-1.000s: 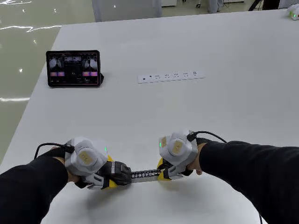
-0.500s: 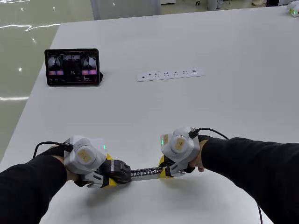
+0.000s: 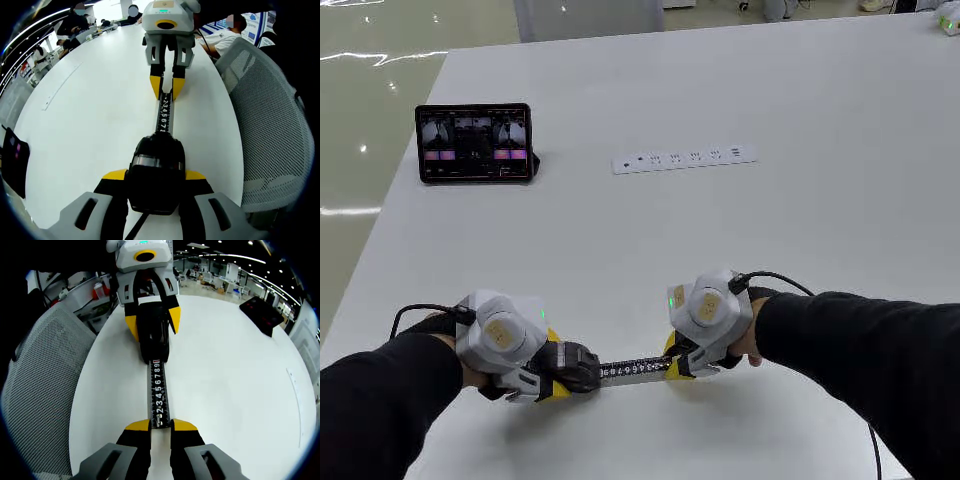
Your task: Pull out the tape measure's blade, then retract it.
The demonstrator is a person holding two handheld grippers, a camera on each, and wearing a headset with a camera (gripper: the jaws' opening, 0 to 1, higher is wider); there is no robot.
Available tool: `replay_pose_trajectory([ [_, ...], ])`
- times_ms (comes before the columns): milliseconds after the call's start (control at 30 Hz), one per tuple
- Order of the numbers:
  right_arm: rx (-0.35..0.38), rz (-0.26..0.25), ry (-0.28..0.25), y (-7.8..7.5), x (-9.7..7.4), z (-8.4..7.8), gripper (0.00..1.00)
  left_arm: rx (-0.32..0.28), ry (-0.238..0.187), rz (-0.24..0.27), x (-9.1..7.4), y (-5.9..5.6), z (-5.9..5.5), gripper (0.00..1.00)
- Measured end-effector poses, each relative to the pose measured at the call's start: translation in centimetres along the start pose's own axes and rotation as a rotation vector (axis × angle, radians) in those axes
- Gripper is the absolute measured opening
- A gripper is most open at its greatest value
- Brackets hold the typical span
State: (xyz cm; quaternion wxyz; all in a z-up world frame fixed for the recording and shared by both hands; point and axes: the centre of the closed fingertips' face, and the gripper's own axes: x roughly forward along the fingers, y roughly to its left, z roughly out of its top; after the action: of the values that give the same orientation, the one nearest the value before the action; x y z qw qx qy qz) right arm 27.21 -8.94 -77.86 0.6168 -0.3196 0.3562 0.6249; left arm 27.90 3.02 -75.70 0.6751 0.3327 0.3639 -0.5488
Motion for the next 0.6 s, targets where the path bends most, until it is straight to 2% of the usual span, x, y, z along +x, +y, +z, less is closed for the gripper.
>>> replay_pose_trajectory([
  [600,0.009,-0.007,0.002,0.05,-0.69,-0.96,0.1,0.003,0.003,0.001,0.08,-0.1,0.06,0.34],
])
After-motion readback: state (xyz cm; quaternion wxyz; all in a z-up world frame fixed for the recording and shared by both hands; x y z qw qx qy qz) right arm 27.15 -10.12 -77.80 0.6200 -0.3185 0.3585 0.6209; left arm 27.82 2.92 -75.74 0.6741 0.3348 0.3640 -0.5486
